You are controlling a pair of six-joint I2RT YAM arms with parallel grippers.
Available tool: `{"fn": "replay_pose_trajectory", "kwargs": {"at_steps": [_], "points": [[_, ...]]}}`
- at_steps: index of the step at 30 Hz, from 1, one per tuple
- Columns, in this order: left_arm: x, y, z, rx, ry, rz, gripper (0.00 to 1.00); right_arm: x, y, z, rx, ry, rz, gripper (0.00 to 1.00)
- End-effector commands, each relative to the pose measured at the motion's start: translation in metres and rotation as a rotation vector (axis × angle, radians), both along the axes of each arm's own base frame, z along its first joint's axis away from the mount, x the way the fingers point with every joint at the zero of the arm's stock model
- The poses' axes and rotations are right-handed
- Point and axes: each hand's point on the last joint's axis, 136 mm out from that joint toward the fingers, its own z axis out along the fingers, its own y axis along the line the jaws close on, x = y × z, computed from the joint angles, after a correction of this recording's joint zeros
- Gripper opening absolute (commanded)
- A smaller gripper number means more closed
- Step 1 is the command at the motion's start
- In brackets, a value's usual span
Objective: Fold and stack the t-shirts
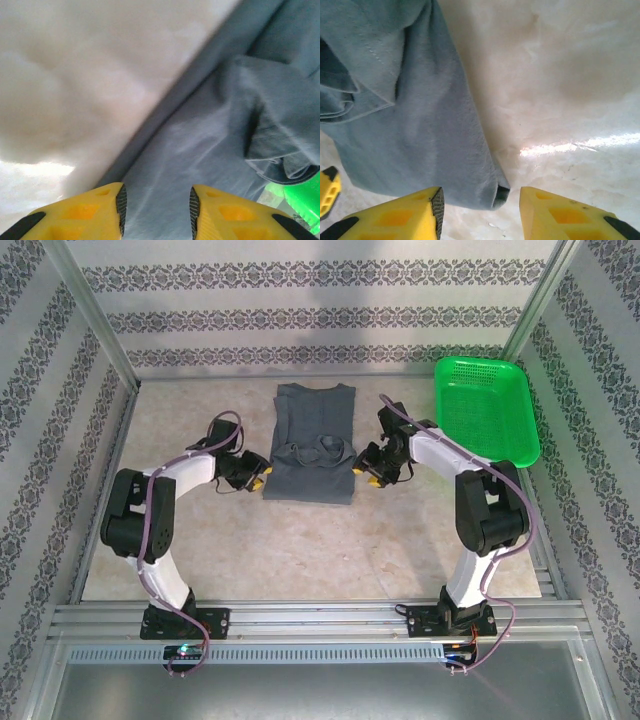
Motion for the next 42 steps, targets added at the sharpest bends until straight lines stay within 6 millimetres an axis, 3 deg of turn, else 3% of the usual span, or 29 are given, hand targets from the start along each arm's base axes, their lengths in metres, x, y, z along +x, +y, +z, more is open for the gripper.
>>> {"fn": "replay_pose_trajectory", "kwargs": {"at_steps": [1, 4, 7, 14, 19, 25, 28, 32, 34, 36, 39, 42], "points": [[-0.025, 0.010, 0.001, 0.129, 0.072, -0.100, 0.45, -0.012, 0.015, -0.011, 0.014, 0.038, 0.012, 0.47], [-0.051, 0.018, -0.010, 0.155, 0.115, -0.102, 0.52, -0.033, 0.024, -0.024, 0.025, 0.081, -0.005, 0.48], [-0.057, 0.006, -0.015, 0.068, 0.104, -0.091, 0.57, -0.042, 0.040, -0.028, 0.072, 0.090, -0.018, 0.51], [-0.052, -0.024, -0.025, -0.024, 0.097, -0.106, 0.60, -0.046, 0.056, -0.046, 0.102, 0.150, -0.045, 0.50], [-0.049, -0.032, -0.038, -0.024, 0.124, -0.120, 0.58, -0.040, 0.052, -0.059, 0.052, 0.180, -0.060, 0.44], [-0.016, -0.035, -0.035, -0.014, 0.054, -0.095, 0.55, -0.033, 0.043, -0.062, -0.003, 0.191, -0.068, 0.46], [-0.003, -0.038, -0.035, -0.015, 0.032, -0.085, 0.47, -0.030, 0.042, -0.062, -0.020, 0.187, -0.069, 0.43], [0.009, -0.040, -0.035, -0.017, 0.013, -0.071, 0.19, -0.022, 0.040, -0.064, -0.019, 0.172, -0.077, 0.15], [0.018, -0.039, -0.025, -0.020, -0.011, -0.058, 0.04, -0.009, 0.036, -0.051, -0.028, 0.120, -0.066, 0.00], [0.030, -0.039, -0.006, -0.035, -0.051, -0.039, 0.00, 0.009, 0.031, -0.027, -0.044, 0.042, -0.046, 0.00], [0.061, -0.036, 0.045, -0.079, -0.153, 0.003, 0.00, 0.051, 0.025, 0.022, -0.022, -0.080, -0.040, 0.00], [0.094, -0.030, 0.103, -0.141, -0.273, 0.056, 0.00, 0.102, 0.026, 0.091, 0.022, -0.227, -0.019, 0.00]]}}
